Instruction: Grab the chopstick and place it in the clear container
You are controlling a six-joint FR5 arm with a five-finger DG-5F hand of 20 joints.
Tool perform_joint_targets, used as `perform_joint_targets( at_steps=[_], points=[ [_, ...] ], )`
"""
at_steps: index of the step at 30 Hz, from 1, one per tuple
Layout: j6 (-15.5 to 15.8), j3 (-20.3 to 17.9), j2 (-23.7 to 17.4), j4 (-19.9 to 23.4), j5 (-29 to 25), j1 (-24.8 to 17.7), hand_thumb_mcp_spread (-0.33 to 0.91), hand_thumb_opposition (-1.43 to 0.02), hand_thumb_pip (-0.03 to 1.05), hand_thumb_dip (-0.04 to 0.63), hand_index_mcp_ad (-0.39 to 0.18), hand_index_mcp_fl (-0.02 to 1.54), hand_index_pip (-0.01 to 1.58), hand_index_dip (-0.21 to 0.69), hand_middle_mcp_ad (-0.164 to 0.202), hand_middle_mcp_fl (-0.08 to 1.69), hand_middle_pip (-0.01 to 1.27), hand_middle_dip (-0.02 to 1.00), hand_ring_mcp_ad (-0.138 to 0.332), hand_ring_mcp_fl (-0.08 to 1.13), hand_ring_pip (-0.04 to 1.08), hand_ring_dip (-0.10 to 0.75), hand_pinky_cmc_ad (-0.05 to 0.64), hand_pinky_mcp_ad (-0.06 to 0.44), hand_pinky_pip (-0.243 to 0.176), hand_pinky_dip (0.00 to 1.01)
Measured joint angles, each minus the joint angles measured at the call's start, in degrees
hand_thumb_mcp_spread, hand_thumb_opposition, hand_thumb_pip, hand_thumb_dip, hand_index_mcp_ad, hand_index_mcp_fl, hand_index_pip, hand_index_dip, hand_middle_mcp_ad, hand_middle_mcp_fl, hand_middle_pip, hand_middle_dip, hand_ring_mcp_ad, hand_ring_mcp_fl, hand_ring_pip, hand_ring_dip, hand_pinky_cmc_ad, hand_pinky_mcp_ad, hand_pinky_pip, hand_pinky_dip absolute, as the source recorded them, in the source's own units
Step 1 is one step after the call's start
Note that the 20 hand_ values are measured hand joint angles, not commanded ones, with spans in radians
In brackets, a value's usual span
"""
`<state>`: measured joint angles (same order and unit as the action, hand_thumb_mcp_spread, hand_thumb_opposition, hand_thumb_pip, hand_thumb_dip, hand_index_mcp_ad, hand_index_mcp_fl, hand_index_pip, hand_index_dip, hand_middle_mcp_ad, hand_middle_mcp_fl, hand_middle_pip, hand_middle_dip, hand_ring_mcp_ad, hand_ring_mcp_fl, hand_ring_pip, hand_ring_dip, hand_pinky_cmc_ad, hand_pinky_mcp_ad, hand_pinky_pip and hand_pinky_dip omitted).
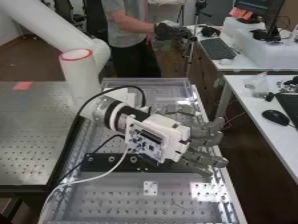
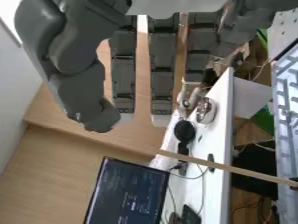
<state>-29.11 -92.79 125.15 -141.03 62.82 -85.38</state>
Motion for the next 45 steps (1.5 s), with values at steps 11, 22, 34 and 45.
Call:
perform_joint_targets(
  at_steps=[11, 22, 34, 45],
  points=[
    [-4.0, 1.3, 2.8, -2.0, -0.6, -0.7, 0.42, -0.81, 0.71, 0.353, -0.119, 0.43, 0.76, 0.157, 0.080, 0.70, 0.18, 0.62, 0.152, 0.28, 0.09, 0.250, 0.237, 0.103, -0.084, 0.12],
    [-3.2, 1.7, 3.3, -5.0, 1.8, -1.1, 0.46, -0.80, 0.69, 0.356, -0.136, 0.22, 0.73, 0.157, 0.080, 0.65, 0.20, 0.62, 0.150, 0.30, 0.09, 0.250, 0.234, 0.094, -0.084, 0.12],
    [2.1, 1.9, 2.9, -5.9, 1.1, -0.5, 0.53, -0.81, 0.60, 0.354, -0.134, 0.34, 0.93, 0.194, 0.063, 0.70, 0.18, 0.69, 0.136, 0.28, 0.10, 0.290, 0.253, 0.087, -0.084, 0.13],
    [3.2, 3.5, 3.5, -6.5, 0.7, -0.3, 0.58, -0.80, 0.52, 0.342, -0.140, 0.49, 0.89, 0.194, 0.059, 0.75, 0.17, 0.71, 0.140, 0.36, 0.10, 0.332, 0.269, 0.080, -0.084, 0.14]
  ],
)
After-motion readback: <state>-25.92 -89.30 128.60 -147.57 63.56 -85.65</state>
